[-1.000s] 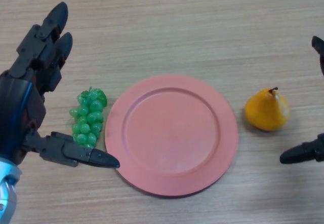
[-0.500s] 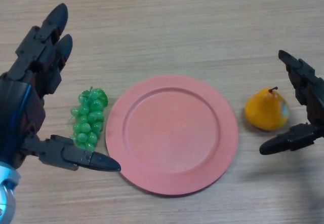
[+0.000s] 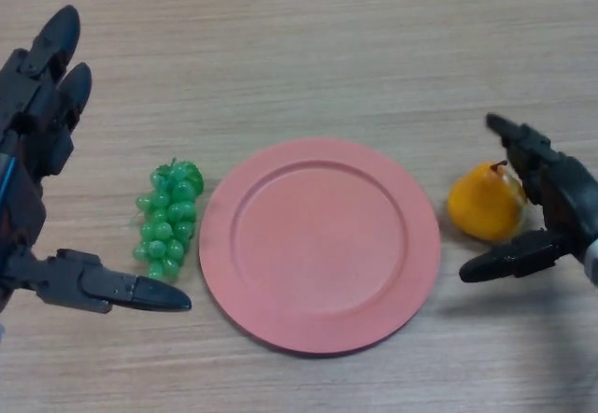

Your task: Pick up the yellow pear and place it on the plate

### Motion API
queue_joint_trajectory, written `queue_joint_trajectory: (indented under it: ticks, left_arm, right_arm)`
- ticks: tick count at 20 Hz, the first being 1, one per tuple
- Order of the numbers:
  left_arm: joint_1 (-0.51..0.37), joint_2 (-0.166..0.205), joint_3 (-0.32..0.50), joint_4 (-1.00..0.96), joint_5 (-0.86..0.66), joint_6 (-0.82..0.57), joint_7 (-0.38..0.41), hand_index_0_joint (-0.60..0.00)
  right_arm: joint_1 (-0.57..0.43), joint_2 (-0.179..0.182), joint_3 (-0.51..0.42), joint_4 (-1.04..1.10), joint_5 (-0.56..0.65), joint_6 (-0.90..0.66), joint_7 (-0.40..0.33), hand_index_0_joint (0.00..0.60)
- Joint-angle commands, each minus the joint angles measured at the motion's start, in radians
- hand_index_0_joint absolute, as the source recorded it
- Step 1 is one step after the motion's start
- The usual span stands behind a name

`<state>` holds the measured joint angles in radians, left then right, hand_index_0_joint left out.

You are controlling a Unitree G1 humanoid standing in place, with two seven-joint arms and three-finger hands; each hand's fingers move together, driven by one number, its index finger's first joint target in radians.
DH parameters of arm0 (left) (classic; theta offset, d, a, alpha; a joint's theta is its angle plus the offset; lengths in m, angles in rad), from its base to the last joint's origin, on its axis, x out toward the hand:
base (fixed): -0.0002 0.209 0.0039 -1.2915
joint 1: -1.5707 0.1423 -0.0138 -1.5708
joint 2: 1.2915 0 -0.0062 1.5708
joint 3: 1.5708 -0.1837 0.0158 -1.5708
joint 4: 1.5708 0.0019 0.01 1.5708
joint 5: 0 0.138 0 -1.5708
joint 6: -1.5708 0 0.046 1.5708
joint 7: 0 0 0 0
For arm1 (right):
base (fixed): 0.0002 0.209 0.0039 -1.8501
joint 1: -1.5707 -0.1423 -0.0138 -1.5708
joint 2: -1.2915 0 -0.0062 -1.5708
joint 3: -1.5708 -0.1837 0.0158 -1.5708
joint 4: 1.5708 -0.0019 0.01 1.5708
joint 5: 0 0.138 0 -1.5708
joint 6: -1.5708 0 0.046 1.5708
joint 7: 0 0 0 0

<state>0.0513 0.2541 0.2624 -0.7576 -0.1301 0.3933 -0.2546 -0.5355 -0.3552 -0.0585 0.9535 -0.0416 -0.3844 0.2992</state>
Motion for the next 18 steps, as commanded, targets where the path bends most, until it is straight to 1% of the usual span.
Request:
queue_joint_trajectory:
  ticks: [1,3,4,6,7,8,9,10,11,12,13,14,15,16,17,18]
  left_arm:
    - [-0.005,0.017,0.091,-0.018,0.004,-0.150,-0.009,0.000]
    - [-0.001,0.014,0.094,-0.008,0.008,-0.183,-0.004,0.000]
    - [-0.003,0.015,0.100,-0.008,0.000,-0.183,-0.002,0.000]
    - [-0.003,0.018,0.109,-0.012,-0.006,-0.169,0.007,0.000]
    - [0.005,0.015,0.101,-0.009,0.002,-0.189,0.004,0.000]
    - [0.010,0.015,0.101,-0.011,0.003,-0.195,0.000,0.000]
    - [0.014,0.015,0.107,-0.011,-0.002,-0.198,-0.006,0.000]
    - [0.015,0.013,0.111,-0.010,-0.006,-0.198,-0.008,0.000]
    - [0.014,0.010,0.115,-0.007,-0.013,-0.200,-0.006,0.000]
    - [0.014,0.003,0.110,-0.001,-0.012,-0.212,0.003,0.000]
    - [0.014,-0.005,0.094,0.007,-0.003,-0.244,0.016,0.000]
    - [0.016,-0.002,0.094,0.006,-0.009,-0.243,0.018,0.000]
    - [0.019,-0.001,0.085,0.007,-0.004,-0.249,0.019,0.000]
    - [0.017,0.002,0.084,0.010,-0.009,-0.248,0.019,0.000]
    - [0.015,0.006,0.084,0.008,-0.015,-0.239,0.016,0.000]
    - [0.013,0.009,0.085,0.008,-0.017,-0.234,0.013,0.000]
  right_arm:
    - [-0.142,-0.060,0.000,0.124,-0.189,-0.305,-0.195,0.600]
    - [-0.137,-0.052,-0.018,0.106,-0.179,-0.292,-0.218,0.600]
    - [-0.131,-0.042,-0.029,0.089,-0.153,-0.268,-0.210,0.600]
    - [-0.121,-0.052,-0.007,0.058,-0.198,-0.252,-0.251,0.600]
    - [-0.124,-0.060,-0.004,0.048,-0.229,-0.265,-0.290,0.600]
    - [-0.114,-0.054,-0.014,0.011,-0.211,-0.244,-0.278,0.600]
    - [-0.092,-0.045,-0.023,-0.074,-0.178,-0.191,-0.244,0.600]
    - [-0.085,-0.049,-0.011,-0.110,-0.219,-0.182,-0.281,0.600]
    - [-0.067,-0.044,-0.009,-0.189,-0.232,-0.161,-0.291,0.600]
    - [-0.039,-0.013,-0.021,-0.282,-0.156,-0.091,-0.218,0.600]
    - [-0.026,0.006,-0.014,-0.378,-0.152,-0.054,-0.238,0.600]
    - [0.001,0.030,-0.007,-0.457,-0.105,0.010,-0.198,0.600]
    - [0.052,0.069,0.015,-0.591,-0.051,0.132,-0.154,0.600]
    - [0.071,0.096,0.024,-0.656,-0.008,0.193,-0.142,0.600]
    - [0.107,0.129,0.058,-0.742,0.009,0.277,-0.148,0.600]
    - [0.127,0.144,0.085,-0.795,0.062,0.342,-0.146,0.600]
